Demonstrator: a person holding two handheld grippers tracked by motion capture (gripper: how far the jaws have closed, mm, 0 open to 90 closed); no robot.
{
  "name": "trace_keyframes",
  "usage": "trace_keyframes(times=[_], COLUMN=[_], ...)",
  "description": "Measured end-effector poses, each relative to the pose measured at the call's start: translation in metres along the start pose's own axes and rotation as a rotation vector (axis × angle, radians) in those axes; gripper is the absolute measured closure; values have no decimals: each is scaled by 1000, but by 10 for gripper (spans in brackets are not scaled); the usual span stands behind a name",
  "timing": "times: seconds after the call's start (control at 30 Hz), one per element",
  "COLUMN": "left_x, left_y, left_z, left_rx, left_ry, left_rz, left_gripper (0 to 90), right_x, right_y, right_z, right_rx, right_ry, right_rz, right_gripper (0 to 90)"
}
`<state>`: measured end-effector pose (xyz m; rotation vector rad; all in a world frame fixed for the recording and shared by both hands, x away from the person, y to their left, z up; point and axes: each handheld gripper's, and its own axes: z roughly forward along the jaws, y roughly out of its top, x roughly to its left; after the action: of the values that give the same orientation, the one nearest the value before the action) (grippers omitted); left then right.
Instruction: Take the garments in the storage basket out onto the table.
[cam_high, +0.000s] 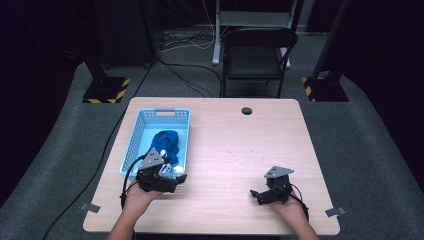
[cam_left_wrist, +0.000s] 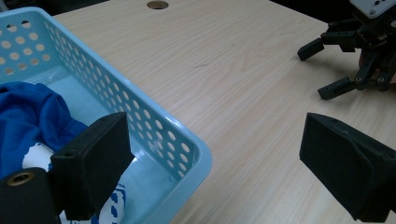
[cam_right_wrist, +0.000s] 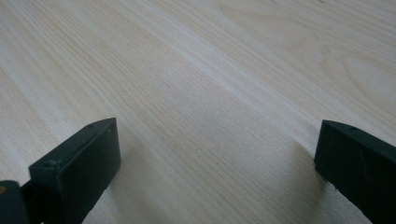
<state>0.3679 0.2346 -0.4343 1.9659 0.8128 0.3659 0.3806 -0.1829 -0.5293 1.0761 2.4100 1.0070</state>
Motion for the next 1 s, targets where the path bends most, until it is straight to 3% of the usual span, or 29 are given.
trace_keyframes(times=[0.77,1.0], left_x=[26,37], left_y=[8,9], left_z=[-4,-4], left_rx=[13,22], left_ry=[84,115], left_rz=[-54,-87], left_gripper=[83,83], right_x=[0,0], right_y=[0,0], right_z=[0,0], right_rx=[0,0], right_ry=[0,0], right_rz=[0,0], right_gripper=[0,0])
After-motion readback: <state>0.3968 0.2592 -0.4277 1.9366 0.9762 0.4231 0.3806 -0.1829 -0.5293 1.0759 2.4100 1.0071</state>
